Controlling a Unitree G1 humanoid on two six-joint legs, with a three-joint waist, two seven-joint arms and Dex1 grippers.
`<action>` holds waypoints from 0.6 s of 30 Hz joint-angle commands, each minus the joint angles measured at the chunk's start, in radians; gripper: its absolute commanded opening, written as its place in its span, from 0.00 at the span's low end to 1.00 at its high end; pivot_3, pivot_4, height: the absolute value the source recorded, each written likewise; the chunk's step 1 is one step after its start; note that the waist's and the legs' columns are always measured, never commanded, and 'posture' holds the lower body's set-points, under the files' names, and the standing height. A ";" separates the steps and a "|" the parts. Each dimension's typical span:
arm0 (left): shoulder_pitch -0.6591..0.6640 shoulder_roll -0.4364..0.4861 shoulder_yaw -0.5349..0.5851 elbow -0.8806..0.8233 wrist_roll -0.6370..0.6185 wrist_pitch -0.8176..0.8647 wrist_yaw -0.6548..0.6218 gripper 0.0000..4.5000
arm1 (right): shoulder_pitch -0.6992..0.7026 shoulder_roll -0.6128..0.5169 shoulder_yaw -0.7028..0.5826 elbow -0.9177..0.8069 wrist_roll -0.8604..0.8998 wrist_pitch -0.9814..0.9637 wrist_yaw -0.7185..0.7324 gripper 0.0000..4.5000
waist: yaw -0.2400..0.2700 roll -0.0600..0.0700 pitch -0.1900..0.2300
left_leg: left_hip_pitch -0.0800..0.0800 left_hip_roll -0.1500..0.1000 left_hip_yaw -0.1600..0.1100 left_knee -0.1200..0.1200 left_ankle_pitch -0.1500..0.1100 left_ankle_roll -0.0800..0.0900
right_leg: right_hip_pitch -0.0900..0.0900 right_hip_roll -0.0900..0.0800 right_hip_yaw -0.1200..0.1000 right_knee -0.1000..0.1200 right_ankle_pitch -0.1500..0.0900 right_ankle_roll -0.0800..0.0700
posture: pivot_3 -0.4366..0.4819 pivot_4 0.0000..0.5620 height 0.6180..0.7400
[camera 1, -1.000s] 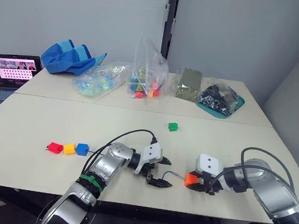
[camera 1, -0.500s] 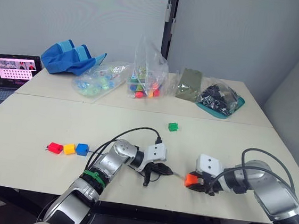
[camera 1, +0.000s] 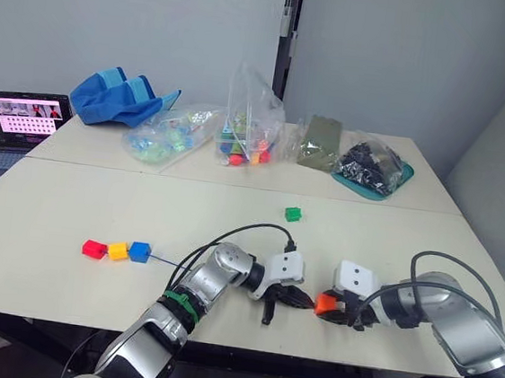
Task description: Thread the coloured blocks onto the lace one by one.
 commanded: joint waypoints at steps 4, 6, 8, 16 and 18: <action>-0.022 -0.019 -0.005 -0.025 -0.007 -0.007 -0.023 0.13 | 0.001 0.011 -0.023 -0.040 0.028 0.052 -0.015 0.26 | 0.000 0.000 0.000 | 0.000 0.000 0.000 0.000 0.000 0.000 | 0.000 0.000 0.000 0.000 0.000 0.000 | 0.48 0.27 1.00; -0.014 -0.001 0.009 -0.048 -0.023 0.005 -0.043 0.26 | 0.002 0.011 -0.032 -0.047 0.034 0.059 -0.018 0.50 | 0.000 0.000 0.000 | 0.000 0.000 0.000 0.000 0.000 0.000 | 0.000 0.000 0.000 0.000 0.000 0.000 | 0.48 0.27 1.00; -0.014 0.014 0.017 -0.056 -0.024 -0.003 -0.042 0.41 | 0.012 0.002 -0.047 -0.064 0.047 0.070 -0.013 0.65 | 0.000 0.000 0.000 | 0.000 0.000 0.000 0.000 0.000 0.000 | 0.000 0.000 0.000 0.000 0.000 0.000 | 0.48 0.27 1.00; -0.050 -0.018 -0.008 0.007 -0.011 -0.083 -0.061 0.92 | 0.153 -0.106 -0.242 -0.086 0.135 0.090 -0.016 1.00 | 0.003 0.000 0.000 | -0.001 -0.001 0.000 0.000 0.000 0.000 | 0.000 -0.001 0.000 0.000 0.000 0.000 | 0.48 0.27 1.00; -0.055 -0.040 -0.013 0.031 -0.002 -0.106 -0.047 0.92 | 0.203 -0.117 -0.282 -0.111 0.154 0.103 -0.023 1.00 | 0.003 0.000 0.000 | -0.001 -0.001 0.000 0.000 0.000 0.000 | 0.000 -0.001 0.000 0.000 0.000 0.000 | 0.48 0.27 1.00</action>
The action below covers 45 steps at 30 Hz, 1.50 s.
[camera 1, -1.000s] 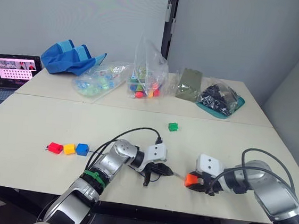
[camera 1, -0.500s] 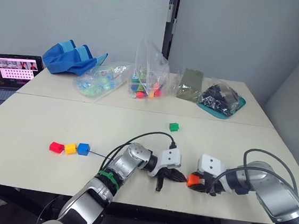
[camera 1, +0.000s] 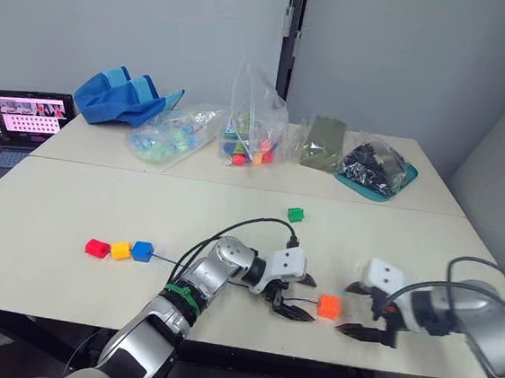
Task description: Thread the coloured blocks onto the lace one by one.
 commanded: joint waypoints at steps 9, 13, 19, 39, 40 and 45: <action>-0.024 -0.102 -0.023 0.081 0.035 -0.091 0.034 0.80 | 0.155 0.010 -0.123 -0.114 0.021 -0.029 -0.109 1.00 | -0.008 0.000 0.000 | 0.001 0.000 0.000 0.000 0.000 0.000 | 0.000 0.000 0.001 0.000 0.000 0.000 | 0.48 0.27 1.00; -0.014 -0.091 -0.023 0.069 0.031 -0.082 0.013 0.53 | 0.169 0.012 -0.118 -0.118 0.018 -0.045 -0.130 1.00 | -0.005 0.000 0.000 | 0.000 0.000 0.000 0.000 0.000 0.000 | 0.000 0.000 0.001 0.000 0.000 0.000 | 0.48 0.27 1.00; -0.011 -0.071 -0.018 0.068 0.042 -0.075 0.036 0.27 | 0.131 0.024 -0.065 -0.092 -0.005 -0.075 -0.141 1.00 | -0.007 0.000 0.000 | 0.001 0.000 0.000 0.000 0.000 0.000 | 0.000 0.000 0.001 0.000 0.000 0.000 | 0.48 0.27 1.00; 0.019 -0.043 -0.024 0.032 0.047 -0.048 0.058 0.27 | 0.087 0.068 0.036 -0.077 -0.015 -0.074 -0.125 0.01 | -0.006 0.000 0.000 | 0.001 0.000 0.000 0.001 0.000 0.000 | 0.001 0.000 0.001 0.001 0.000 0.000 | 0.48 0.27 1.00; 0.023 -0.039 -0.021 0.025 0.043 -0.043 0.058 0.27 | 0.082 0.066 0.037 -0.071 -0.015 -0.077 -0.120 0.00 | -0.007 0.000 0.000 | 0.001 0.000 0.000 0.001 0.000 0.000 | 0.001 0.000 0.001 0.001 0.000 0.000 | 0.48 0.27 1.00; 0.046 0.024 0.025 -0.059 0.002 0.024 0.042 0.27 | 0.035 0.046 0.072 0.004 -0.073 -0.168 -0.098 0.00 | -0.016 0.000 0.000 | 0.002 0.000 0.000 0.001 0.000 0.000 | 0.001 0.000 0.001 0.001 0.000 0.000 | 0.48 0.27 1.00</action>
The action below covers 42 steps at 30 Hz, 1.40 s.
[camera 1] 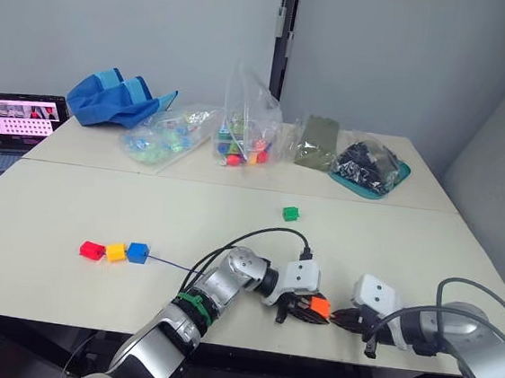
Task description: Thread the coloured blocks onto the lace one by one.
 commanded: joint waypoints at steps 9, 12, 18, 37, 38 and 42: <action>0.168 0.444 0.182 -0.242 -0.079 0.015 -0.074 0.27 | -0.192 0.023 0.073 0.199 -0.078 -0.157 0.071 0.00 | -0.029 0.000 0.000 | 0.004 0.000 0.000 -0.003 0.000 0.000 | 0.001 0.000 0.001 0.000 0.000 -0.001 | 0.48 0.27 1.00; 0.230 0.568 0.239 -0.250 -0.094 -0.010 -0.080 0.27 | -0.256 0.055 0.103 0.243 -0.102 -0.189 0.084 0.00 | -0.038 0.000 0.000 | 0.005 0.001 0.000 -0.004 0.000 0.000 | 0.002 0.000 0.001 0.001 0.000 -0.001 | 0.48 0.27 1.00; 0.322 0.776 0.366 -0.111 -0.088 -0.108 -0.004 0.27 | -0.331 0.099 0.131 0.307 -0.123 -0.227 0.106 0.00 | -0.043 0.001 0.000 | 0.005 0.001 0.001 -0.004 0.000 0.000 | 0.002 0.001 0.001 0.001 -0.001 -0.001 | 0.48 0.27 1.00; 0.122 0.750 0.411 -0.244 -0.320 0.097 -0.237 0.99 | -0.436 0.170 0.165 0.335 -0.143 -0.219 0.181 0.00 | 0.010 0.005 0.000 | -0.001 0.002 0.002 -0.004 0.000 0.000 | -0.003 0.000 -0.001 0.000 -0.001 -0.001 | 0.48 0.27 1.00; 0.129 0.726 0.388 -0.266 -0.305 0.099 -0.227 0.99 | -0.432 0.169 0.165 0.323 -0.141 -0.208 0.182 0.00 | 0.009 0.005 0.000 | -0.001 0.002 0.002 -0.004 0.000 0.000 | -0.003 0.001 -0.001 0.001 -0.001 -0.002 | 0.48 0.27 1.00; 0.141 0.621 0.328 -0.315 -0.287 0.106 -0.184 0.99 | -0.413 0.165 0.163 0.286 -0.134 -0.173 0.187 0.00 | 0.009 0.005 0.000 | 0.000 0.002 0.001 -0.004 0.000 0.000 | -0.003 0.001 -0.001 0.001 -0.001 -0.002 | 0.48 0.27 1.00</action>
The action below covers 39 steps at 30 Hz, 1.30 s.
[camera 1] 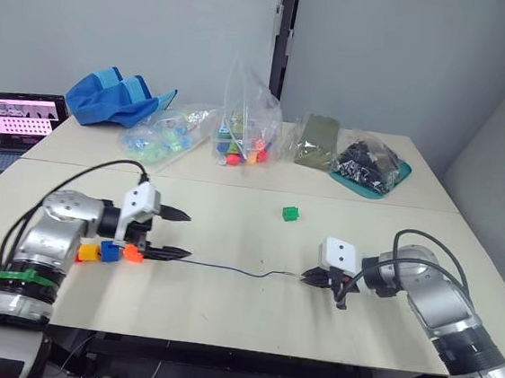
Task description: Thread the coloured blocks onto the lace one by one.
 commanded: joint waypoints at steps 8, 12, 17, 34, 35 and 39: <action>0.028 -0.316 -0.169 0.027 0.076 -0.092 0.108 0.99 | 0.048 -0.023 -0.002 -0.133 0.015 0.100 0.018 0.00 | 0.006 0.000 0.000 | -0.001 0.000 0.000 0.002 0.000 0.000 | 0.001 0.000 0.000 0.000 0.000 0.000 | 0.48 0.27 1.00; 0.012 -0.398 -0.188 0.096 0.099 -0.139 0.135 0.99 | 0.055 -0.020 -0.001 -0.150 0.015 0.121 0.008 0.00 | 0.000 0.000 0.000 | -0.001 0.000 -0.001 0.002 0.000 0.000 | 0.001 0.000 0.000 0.000 0.000 0.000 | 0.48 0.27 1.00; -0.028 -0.485 -0.219 0.208 0.135 -0.170 0.147 0.99 | 0.057 -0.011 0.009 -0.141 0.003 0.137 -0.010 0.00 | 0.002 -0.001 0.000 | -0.001 -0.001 -0.001 0.002 0.000 0.000 | 0.001 0.000 0.000 -0.001 0.000 0.000 | 0.48 0.27 1.00; -0.051 -0.530 -0.208 0.321 0.155 -0.166 0.141 0.00 | 0.061 -0.010 0.010 -0.149 0.009 0.163 -0.023 0.00 | 0.006 0.000 0.000 | 0.001 -0.001 -0.001 0.003 0.000 0.000 | 0.003 0.000 0.000 -0.001 0.001 0.001 | 0.48 0.27 1.00; -0.051 -0.531 -0.208 0.325 0.156 -0.168 0.143 0.00 | 0.062 -0.011 0.010 -0.148 0.004 0.162 -0.030 0.00 | 0.006 0.000 0.000 | 0.002 -0.001 -0.001 0.003 0.000 0.000 | 0.003 0.000 0.000 -0.001 0.001 0.001 | 0.48 0.27 1.00; -0.049 -0.531 -0.201 0.327 0.154 -0.167 0.147 0.00 | 0.094 -0.007 -0.066 -0.209 0.073 0.222 -0.057 0.29 | 0.007 0.000 0.000 | 0.002 -0.001 -0.001 0.003 0.000 0.000 | 0.004 0.000 0.000 -0.001 0.001 0.001 | 0.48 0.27 1.00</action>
